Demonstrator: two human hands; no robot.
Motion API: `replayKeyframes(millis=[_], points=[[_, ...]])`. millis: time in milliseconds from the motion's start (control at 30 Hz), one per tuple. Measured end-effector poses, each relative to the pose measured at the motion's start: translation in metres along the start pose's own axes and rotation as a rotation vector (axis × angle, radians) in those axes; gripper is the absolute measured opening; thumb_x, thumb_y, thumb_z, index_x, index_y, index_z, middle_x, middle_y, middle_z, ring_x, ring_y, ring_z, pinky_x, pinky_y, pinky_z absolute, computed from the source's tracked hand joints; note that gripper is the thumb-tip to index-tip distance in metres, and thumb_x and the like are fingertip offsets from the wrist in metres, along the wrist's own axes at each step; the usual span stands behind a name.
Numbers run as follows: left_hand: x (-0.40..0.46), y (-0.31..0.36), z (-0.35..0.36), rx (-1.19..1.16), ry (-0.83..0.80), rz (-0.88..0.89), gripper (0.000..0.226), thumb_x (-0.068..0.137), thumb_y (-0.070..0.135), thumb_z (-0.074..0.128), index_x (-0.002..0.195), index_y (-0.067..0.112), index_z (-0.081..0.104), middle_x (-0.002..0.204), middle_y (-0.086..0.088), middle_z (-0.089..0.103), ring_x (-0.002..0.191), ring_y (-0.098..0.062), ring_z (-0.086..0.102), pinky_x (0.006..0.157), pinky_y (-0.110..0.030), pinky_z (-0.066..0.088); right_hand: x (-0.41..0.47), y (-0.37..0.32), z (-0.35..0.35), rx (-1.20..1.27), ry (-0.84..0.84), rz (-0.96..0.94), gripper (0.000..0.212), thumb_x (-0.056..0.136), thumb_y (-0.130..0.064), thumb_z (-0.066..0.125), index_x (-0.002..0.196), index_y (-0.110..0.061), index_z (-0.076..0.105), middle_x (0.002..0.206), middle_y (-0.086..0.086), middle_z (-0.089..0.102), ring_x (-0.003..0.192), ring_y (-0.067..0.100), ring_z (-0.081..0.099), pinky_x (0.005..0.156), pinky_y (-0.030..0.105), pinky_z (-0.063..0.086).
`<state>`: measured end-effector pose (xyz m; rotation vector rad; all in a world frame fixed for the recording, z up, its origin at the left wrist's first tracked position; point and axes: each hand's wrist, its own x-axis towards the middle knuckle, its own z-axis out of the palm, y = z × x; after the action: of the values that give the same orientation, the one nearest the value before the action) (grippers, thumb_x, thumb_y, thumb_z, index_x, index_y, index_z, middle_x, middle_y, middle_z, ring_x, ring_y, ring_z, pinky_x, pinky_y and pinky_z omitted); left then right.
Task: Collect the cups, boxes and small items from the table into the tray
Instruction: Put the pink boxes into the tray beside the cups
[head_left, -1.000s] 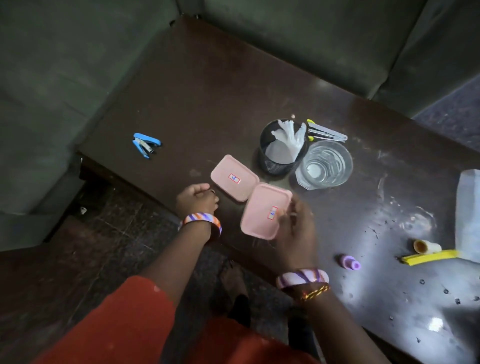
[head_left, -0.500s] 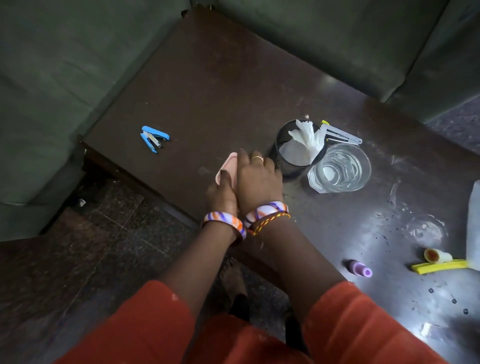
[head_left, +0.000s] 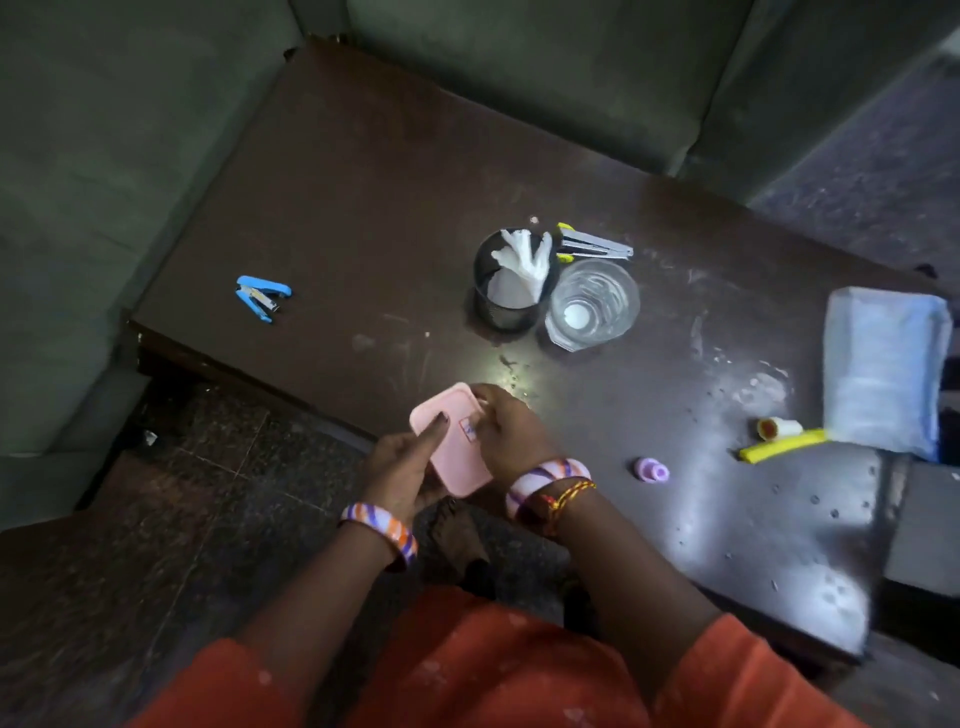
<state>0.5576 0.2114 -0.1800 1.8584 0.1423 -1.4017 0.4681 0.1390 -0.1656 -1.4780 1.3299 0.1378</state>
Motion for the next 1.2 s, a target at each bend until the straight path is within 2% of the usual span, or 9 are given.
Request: replayKeyframes(millis=[100,200,333,433,567,700,867,1000,1200], points=[[-0.028,-0.004,0.023,0.091,-0.1,-0.005,0.008,0.084,0.015,0.062,0.076,0.013,0.059,0.063,-0.001,0.064,0.049,-0.007,0.064,0.038,-0.016,0.049,-0.024,0.022,-0.022,0.13,-0.019,0.079,0.04,0.09,-0.009,0.049,0.129,-0.014,0.051,0.127,0.012,0.06,0.111,0.025,0.057,0.089,0.029,0.044],[-0.05,-0.003,0.056,0.201,-0.236,-0.024,0.016,0.078,0.009,0.069,0.089,0.009,0.057,0.075,-0.005,0.061,0.041,0.002,0.061,0.038,-0.014,0.049,-0.052,0.048,-0.055,0.291,0.004,0.167,0.039,0.09,-0.007,0.049,0.128,-0.012,0.051,0.11,0.011,0.064,0.101,0.024,0.06,0.087,0.031,0.049],[-0.087,0.008,0.116,0.417,-0.452,0.013,0.053,0.066,0.01,0.076,0.111,0.001,0.049,0.092,-0.011,0.061,0.067,-0.015,0.063,0.044,-0.021,0.05,-0.11,0.076,-0.121,0.579,0.123,0.294,0.043,0.092,-0.005,0.045,0.134,-0.015,0.041,0.095,0.008,0.057,0.074,0.017,0.057,0.051,0.019,0.048],[-0.123,0.024,0.174,0.559,-0.598,0.147,0.077,0.045,0.023,0.081,0.113,0.003,0.05,0.1,-0.016,0.065,0.085,-0.029,0.066,0.065,-0.034,0.054,-0.164,0.095,-0.179,0.791,0.246,0.276,0.045,0.092,-0.005,0.045,0.135,-0.015,0.041,0.107,0.009,0.056,0.092,0.023,0.056,0.063,0.027,0.046],[-0.181,0.041,0.274,0.594,-0.835,0.284,0.053,0.067,0.008,0.078,0.112,0.001,0.051,0.094,-0.012,0.066,0.073,-0.019,0.063,0.058,-0.028,0.055,-0.223,0.118,-0.264,0.824,0.484,0.12,0.04,0.093,-0.004,0.044,0.131,-0.012,0.046,0.11,0.01,0.059,0.085,0.018,0.058,0.066,0.029,0.049],[-0.256,0.047,0.387,0.627,-1.014,0.498,0.016,0.076,0.004,0.07,0.07,0.013,0.059,0.05,0.006,0.066,0.044,-0.001,0.061,0.045,-0.018,0.052,-0.272,0.15,-0.363,0.736,0.7,-0.031,0.032,0.093,0.001,0.045,0.121,-0.013,0.05,0.093,0.012,0.065,0.057,0.005,0.063,0.052,0.025,0.053],[-0.341,0.014,0.521,0.546,-1.05,0.418,0.016,0.082,0.007,0.063,0.081,0.013,0.049,0.077,-0.003,0.058,0.062,-0.009,0.058,0.043,-0.018,0.051,-0.324,0.23,-0.5,0.674,0.663,0.025,0.014,0.094,-0.01,0.046,0.091,-0.022,0.052,0.086,0.003,0.06,0.07,0.017,0.06,0.051,0.031,0.056],[-0.357,-0.033,0.604,0.67,-1.063,0.25,0.01,0.084,0.019,0.062,0.083,0.021,0.052,0.085,0.001,0.052,0.08,-0.011,0.049,0.06,-0.025,0.046,-0.336,0.32,-0.566,0.761,0.65,0.198,0.003,0.092,-0.016,0.052,0.091,-0.016,0.055,0.087,0.008,0.062,0.081,0.025,0.062,0.077,0.049,0.053],[-0.338,-0.098,0.664,0.762,-0.959,0.034,0.012,0.09,0.014,0.053,0.078,0.016,0.053,0.078,-0.002,0.046,0.072,-0.013,0.047,0.07,-0.024,0.043,-0.297,0.458,-0.575,1.1,0.446,0.387,0.018,0.094,-0.029,0.048,0.095,-0.013,0.054,0.077,0.006,0.068,0.067,0.022,0.065,0.06,0.036,0.054]])
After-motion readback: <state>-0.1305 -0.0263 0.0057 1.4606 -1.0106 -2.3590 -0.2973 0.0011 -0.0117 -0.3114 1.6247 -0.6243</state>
